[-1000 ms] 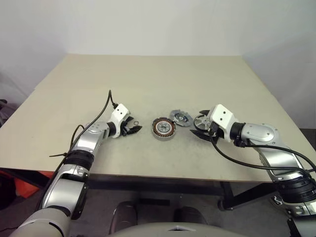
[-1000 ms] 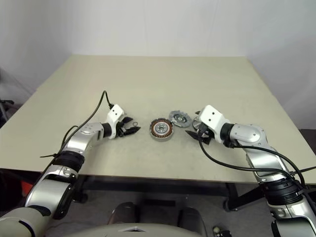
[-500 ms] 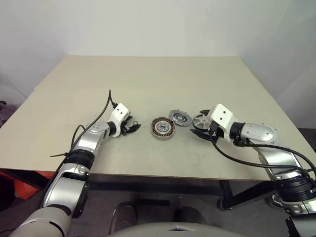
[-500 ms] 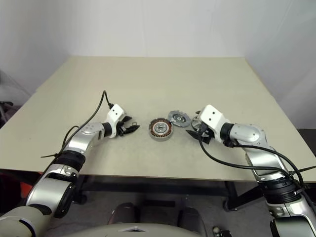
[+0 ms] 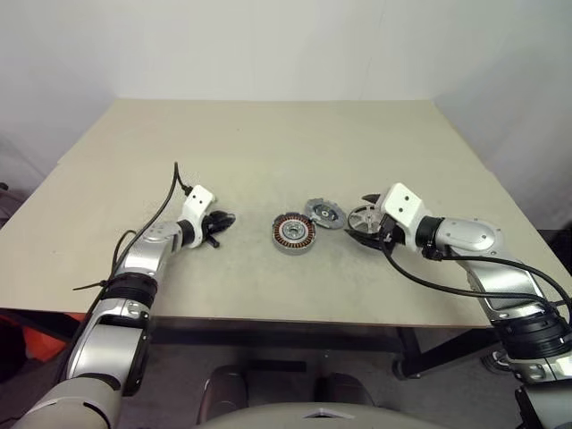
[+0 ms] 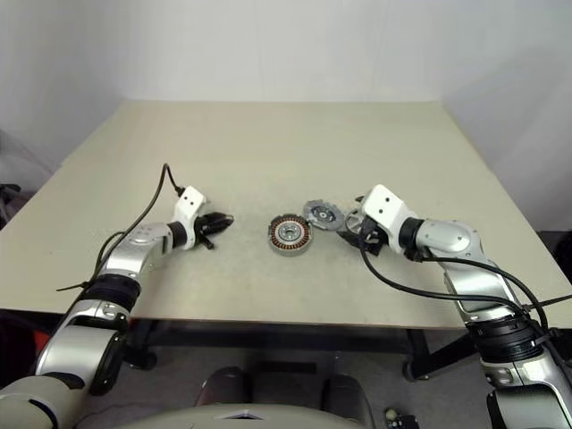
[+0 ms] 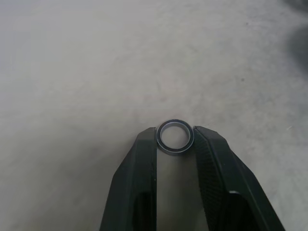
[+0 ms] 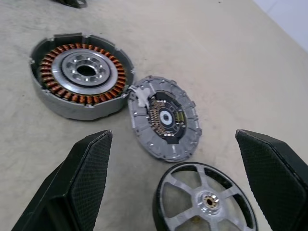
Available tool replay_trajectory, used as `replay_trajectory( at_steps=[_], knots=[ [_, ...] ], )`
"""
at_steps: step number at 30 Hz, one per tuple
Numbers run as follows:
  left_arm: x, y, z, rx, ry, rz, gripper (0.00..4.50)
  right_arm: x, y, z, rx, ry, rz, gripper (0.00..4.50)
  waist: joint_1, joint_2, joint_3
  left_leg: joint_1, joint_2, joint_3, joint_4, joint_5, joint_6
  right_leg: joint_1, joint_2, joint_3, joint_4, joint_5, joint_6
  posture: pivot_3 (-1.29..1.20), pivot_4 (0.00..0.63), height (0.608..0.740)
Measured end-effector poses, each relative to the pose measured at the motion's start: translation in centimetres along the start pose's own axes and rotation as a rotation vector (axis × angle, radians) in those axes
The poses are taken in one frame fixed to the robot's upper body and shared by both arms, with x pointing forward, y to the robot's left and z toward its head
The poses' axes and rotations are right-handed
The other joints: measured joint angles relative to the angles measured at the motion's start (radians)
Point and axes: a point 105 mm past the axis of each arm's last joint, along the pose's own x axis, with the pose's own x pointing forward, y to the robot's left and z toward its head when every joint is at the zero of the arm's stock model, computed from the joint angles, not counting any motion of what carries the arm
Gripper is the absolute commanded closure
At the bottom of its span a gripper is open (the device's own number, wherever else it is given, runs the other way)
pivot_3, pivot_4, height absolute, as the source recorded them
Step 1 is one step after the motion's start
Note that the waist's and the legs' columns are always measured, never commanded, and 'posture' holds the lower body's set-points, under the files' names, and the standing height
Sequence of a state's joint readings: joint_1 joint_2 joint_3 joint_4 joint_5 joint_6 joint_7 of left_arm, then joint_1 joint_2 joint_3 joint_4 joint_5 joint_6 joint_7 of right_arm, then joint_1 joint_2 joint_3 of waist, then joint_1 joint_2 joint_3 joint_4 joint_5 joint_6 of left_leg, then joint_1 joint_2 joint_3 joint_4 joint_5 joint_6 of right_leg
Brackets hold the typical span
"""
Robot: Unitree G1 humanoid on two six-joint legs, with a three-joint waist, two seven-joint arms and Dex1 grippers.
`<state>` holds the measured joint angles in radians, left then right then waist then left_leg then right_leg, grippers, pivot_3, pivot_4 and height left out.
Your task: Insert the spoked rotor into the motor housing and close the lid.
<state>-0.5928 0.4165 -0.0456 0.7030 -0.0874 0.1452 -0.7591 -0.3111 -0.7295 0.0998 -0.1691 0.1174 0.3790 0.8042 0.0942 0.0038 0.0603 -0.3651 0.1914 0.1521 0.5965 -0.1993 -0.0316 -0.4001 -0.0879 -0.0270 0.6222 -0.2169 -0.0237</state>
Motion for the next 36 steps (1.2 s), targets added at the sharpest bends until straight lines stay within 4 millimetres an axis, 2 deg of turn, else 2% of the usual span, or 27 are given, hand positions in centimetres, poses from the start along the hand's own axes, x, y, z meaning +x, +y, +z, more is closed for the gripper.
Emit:
replay_trajectory(
  at_steps=[7,11,15,18,23,26,31,36],
  knots=[
    [-0.3,0.1,-0.1,-0.007,-0.003,-0.01,3.74,0.2,-0.2,0.1,0.0,-0.004,-0.008,0.27,0.0,0.0,0.0,0.0,0.0,0.0,0.0,0.0,0.0,0.0,0.0,0.0,0.0,0.0,0.0,0.0,0.0,0.74],
    [-0.5,0.0,0.0,-0.077,-0.022,-0.032,3.74,0.3,-0.3,-0.1,0.001,0.004,-0.012,0.27,0.002,0.0,0.0,-0.001,0.0,0.0,0.0,0.0,0.0,-0.001,0.0,0.0,0.0,0.0,0.0,0.0,0.0,0.74],
    [-0.4,-0.9,2.1,-0.288,-0.149,-0.115,3.74,0.3,-0.2,-0.1,0.0,0.001,-0.012,0.27,0.005,-0.001,0.001,-0.002,0.0,0.0,0.0,0.0,0.0,-0.001,-0.001,0.0,0.0,0.0,0.0,0.0,0.0,0.74],
    [-0.5,-1.6,4.0,-0.322,-0.194,-0.207,3.74,0.3,-0.1,-0.1,-0.001,0.001,-0.006,0.27,0.005,-0.001,0.001,-0.002,0.0,0.0,0.0,0.0,0.0,-0.001,0.0,0.0,0.0,0.0,0.0,0.0,0.0,0.74],
    [-0.4,-2.7,6.0,-0.244,-0.193,-0.319,3.74,0.1,0.9,-0.5,0.009,0.007,0.017,0.27,0.005,-0.001,0.001,-0.002,0.0,0.0,0.0,0.0,0.0,-0.001,-0.001,0.0,-0.001,0.0,0.0,0.0,0.0,0.74],
    [0.4,-3.7,6.8,-0.159,-0.159,-0.385,3.74,-0.2,1.7,-0.6,0.01,0.007,0.034,0.27,0.008,-0.001,0.001,-0.002,0.0,0.0,-0.001,0.0,0.0,-0.001,-0.001,0.0,-0.002,0.0,0.0,0.0,0.0,0.74],
    [2.7,-7.0,8.4,0.022,-0.112,-0.531,3.74,-0.7,2.6,-0.5,0.012,0.006,0.038,0.27,0.012,-0.002,0.001,-0.003,-0.001,0.0,0.0,0.0,0.0,0.0,-0.001,0.0,-0.003,0.0,0.0,0.0,0.0,0.74],
    [4.5,-9.5,8.4,0.111,-0.067,-0.613,3.74,-1.4,2.5,-1.1,0.036,0.026,-0.002,0.27,0.012,-0.002,0.001,-0.003,-0.001,0.0,-0.001,0.0,0.0,0.0,-0.001,-0.001,-0.004,0.0,0.0,0.0,0.0,0.74]
  ],
)
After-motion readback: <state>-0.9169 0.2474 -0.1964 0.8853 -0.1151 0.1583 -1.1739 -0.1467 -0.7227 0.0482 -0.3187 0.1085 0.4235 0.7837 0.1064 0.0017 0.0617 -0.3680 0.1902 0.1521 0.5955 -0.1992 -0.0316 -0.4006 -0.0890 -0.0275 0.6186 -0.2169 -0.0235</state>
